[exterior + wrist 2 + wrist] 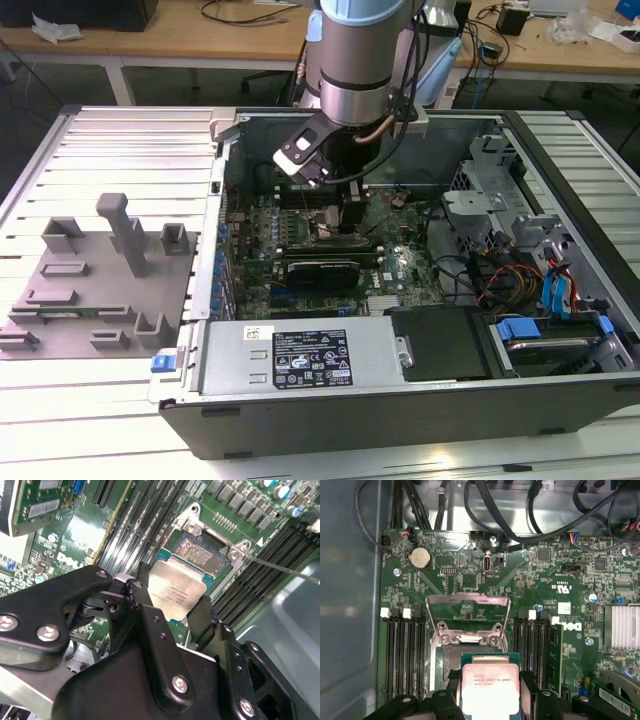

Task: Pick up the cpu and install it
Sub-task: 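Place the cpu into insertion slot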

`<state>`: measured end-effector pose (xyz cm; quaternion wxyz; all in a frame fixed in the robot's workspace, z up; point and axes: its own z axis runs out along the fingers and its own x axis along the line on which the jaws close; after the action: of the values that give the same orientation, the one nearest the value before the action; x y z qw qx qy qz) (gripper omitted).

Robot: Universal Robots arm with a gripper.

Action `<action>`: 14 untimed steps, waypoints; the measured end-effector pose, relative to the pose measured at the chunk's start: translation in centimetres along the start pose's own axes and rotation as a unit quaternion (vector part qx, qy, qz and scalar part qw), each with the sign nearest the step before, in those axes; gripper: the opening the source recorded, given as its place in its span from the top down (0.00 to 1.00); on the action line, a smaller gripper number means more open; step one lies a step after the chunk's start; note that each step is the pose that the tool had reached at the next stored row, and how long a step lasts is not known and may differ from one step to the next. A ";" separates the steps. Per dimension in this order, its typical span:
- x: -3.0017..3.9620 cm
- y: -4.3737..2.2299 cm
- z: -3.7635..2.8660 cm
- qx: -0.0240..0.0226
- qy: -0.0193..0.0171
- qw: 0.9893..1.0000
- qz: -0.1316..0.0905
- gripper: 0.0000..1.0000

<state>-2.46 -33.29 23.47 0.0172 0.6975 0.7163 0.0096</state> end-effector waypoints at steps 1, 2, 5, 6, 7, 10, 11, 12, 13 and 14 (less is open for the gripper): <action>0.17 0.11 0.07 0.000 0.000 1.000 0.000 0.45; 0.34 0.16 0.11 0.000 0.000 1.000 0.000 0.45; 0.76 0.18 0.26 0.000 0.000 1.000 0.000 0.45; 0.85 0.17 0.34 0.000 -0.001 1.000 0.000 0.45; 0.88 0.15 0.40 0.000 -0.001 1.000 0.000 0.45; 0.92 -0.06 0.65 0.000 -0.003 1.000 -0.003 0.45; 0.93 -0.16 0.71 0.000 -0.004 1.000 -0.004 0.45; 0.94 -0.27 0.78 0.000 -0.004 1.000 -0.004 0.45; 0.94 -0.36 0.89 0.000 -0.005 1.000 -0.006 0.45; 0.94 -0.38 0.95 0.000 -0.005 1.000 -0.007 0.45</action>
<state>-2.82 -32.37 22.50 0.0211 0.6926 0.7210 0.0057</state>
